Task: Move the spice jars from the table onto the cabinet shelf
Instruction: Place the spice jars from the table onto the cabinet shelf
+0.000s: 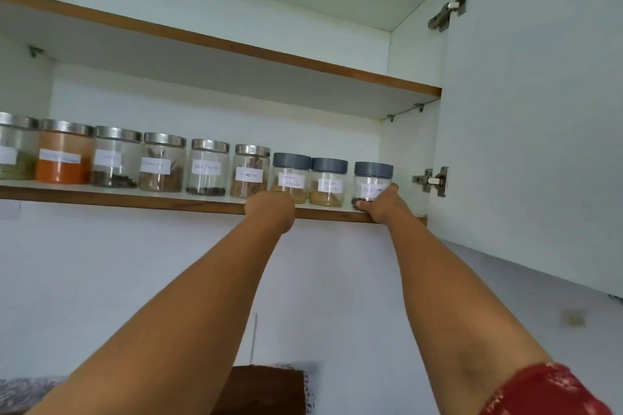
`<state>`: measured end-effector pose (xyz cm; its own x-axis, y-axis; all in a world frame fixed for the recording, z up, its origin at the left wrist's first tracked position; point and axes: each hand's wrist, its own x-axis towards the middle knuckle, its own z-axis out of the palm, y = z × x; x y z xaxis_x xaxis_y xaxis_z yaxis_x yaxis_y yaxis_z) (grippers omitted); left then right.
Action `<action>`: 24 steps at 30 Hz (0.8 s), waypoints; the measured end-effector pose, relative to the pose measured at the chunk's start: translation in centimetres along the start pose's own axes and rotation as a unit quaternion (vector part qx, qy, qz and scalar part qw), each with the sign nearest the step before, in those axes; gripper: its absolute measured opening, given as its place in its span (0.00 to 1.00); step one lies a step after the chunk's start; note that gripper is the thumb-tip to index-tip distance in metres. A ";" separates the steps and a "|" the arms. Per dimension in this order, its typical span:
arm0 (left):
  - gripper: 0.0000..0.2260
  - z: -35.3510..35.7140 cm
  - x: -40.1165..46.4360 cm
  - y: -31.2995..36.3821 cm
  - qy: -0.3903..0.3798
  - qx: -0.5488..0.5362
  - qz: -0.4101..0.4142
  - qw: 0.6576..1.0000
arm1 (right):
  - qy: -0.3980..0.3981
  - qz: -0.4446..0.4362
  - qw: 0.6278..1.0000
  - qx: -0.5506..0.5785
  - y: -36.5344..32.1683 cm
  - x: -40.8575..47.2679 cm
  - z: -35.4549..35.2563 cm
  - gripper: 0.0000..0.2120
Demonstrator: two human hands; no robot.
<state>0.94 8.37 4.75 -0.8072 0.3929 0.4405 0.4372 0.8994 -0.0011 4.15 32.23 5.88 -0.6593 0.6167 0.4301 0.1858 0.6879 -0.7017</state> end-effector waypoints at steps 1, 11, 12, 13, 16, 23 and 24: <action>0.14 -0.1 0.2 -0.1 0.003 0.016 0.002 1.000 | -0.010 0.016 1.000 -0.012 0.0 0.7 0.0 0.46; 0.16 -1.1 2.2 -0.7 -0.025 0.054 0.021 0.998 | -0.053 0.043 0.996 -0.062 1.0 4.0 0.9 0.47; 0.16 -1.2 2.2 -0.7 -0.029 0.054 0.020 0.998 | -0.056 0.043 0.996 -0.063 1.1 4.0 0.9 0.47; 0.17 -1.2 2.1 -0.6 -0.032 0.055 0.019 0.998 | -0.060 0.043 0.995 -0.063 1.1 4.1 1.0 0.47; 0.17 -1.4 1.9 -0.5 -0.032 0.057 0.021 0.998 | -0.068 0.044 0.994 -0.066 1.3 4.1 1.1 0.47; 0.16 -1.6 1.2 -0.4 -0.034 0.062 0.031 0.997 | -0.078 0.044 0.991 -0.097 0.9 2.9 0.5 0.54; 0.16 -1.5 1.2 -0.5 -0.031 0.061 0.032 0.997 | -0.071 0.040 0.992 -0.101 1.0 2.5 0.4 0.56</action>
<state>0.35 8.15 6.63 -0.8037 0.4577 0.3803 0.4398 0.8873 -0.1386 2.43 34.29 6.09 -0.7298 0.6224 0.2829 0.3743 0.7100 -0.5964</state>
